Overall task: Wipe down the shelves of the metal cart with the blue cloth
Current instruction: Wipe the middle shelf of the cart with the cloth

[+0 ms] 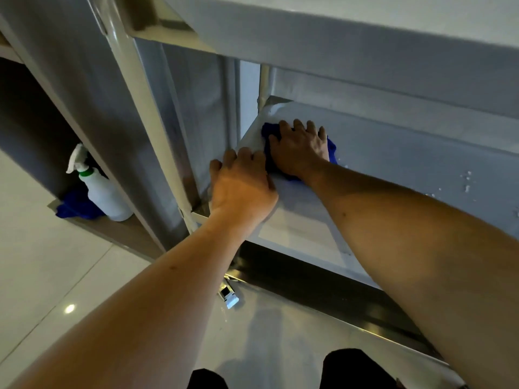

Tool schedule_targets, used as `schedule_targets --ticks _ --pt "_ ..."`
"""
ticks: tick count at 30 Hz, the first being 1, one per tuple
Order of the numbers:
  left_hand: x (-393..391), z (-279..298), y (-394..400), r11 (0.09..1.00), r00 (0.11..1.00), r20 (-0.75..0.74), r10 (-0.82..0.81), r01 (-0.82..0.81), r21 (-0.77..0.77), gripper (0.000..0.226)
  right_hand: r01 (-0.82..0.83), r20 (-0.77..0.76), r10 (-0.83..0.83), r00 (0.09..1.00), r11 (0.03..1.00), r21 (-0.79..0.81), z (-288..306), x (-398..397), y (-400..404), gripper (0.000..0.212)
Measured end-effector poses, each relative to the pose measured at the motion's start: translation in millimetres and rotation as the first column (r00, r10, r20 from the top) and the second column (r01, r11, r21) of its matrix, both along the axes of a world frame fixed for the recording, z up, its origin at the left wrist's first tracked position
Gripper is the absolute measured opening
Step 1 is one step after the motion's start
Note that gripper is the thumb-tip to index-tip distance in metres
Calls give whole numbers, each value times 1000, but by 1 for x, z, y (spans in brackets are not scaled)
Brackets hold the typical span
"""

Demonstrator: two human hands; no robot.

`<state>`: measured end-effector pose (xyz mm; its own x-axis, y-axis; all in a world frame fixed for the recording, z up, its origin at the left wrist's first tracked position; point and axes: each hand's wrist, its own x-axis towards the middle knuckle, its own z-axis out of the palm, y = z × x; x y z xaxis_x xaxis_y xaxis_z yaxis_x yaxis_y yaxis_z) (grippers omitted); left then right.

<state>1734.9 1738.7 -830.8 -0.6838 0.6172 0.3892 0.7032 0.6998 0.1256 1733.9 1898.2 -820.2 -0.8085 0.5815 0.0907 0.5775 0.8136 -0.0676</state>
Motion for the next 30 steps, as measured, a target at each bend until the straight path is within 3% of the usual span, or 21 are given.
schedule_targets --ticks 14,21,30 --pt "-9 -9 -1 999 999 46 9 -12 50 28 75 -51 -75 996 997 -9 5 -66 49 52" --pt "-11 -10 0 997 999 49 -9 6 73 26 -19 -15 19 1000 1000 5 3 -25 27 52" --pt "-7 2 0 1000 992 128 5 -3 -16 30 14 -9 -14 1000 999 -30 4 82 -49 48"
